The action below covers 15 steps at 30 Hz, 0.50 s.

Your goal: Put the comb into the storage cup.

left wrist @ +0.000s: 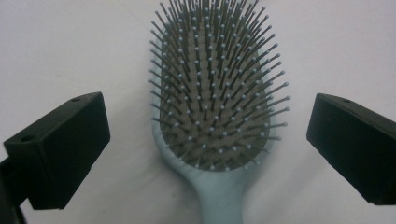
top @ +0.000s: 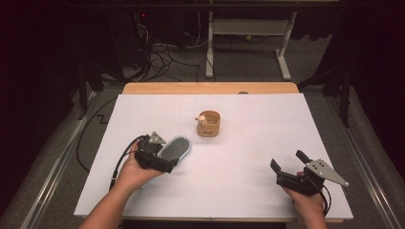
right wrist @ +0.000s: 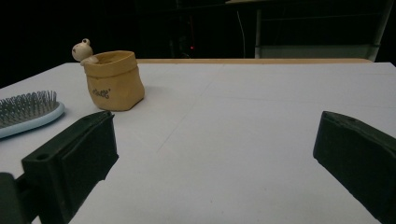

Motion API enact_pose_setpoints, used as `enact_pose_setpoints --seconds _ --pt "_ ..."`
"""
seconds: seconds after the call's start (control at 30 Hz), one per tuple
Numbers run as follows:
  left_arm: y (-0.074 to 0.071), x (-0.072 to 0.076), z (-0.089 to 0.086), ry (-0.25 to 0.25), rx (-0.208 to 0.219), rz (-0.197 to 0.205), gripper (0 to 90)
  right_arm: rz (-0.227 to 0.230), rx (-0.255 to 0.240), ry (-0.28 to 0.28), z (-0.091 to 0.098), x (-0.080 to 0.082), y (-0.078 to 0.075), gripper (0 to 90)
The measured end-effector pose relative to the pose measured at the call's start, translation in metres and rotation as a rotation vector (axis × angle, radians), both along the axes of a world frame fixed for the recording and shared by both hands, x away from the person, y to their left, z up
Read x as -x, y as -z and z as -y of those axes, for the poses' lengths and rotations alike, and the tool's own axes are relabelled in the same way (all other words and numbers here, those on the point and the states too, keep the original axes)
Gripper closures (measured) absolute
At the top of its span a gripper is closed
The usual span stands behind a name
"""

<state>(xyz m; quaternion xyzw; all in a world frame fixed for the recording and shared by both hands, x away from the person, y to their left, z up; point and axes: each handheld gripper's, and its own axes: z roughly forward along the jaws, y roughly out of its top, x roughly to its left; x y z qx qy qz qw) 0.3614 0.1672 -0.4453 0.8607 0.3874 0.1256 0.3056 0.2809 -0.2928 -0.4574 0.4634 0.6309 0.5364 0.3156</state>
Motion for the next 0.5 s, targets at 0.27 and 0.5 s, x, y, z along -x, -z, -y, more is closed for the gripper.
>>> enact_pose_setpoints --seconds 0.27,0.5 --pt "0.0 -0.009 0.014 0.012 -0.043 -0.026 0.6 0.001 -0.001 -0.001 0.0 0.0 0.0 0.3" --pt "0.001 -0.018 0.023 0.013 -0.087 -0.069 2.4 0.005 -0.006 0.002 0.001 0.001 -0.001 0.3"
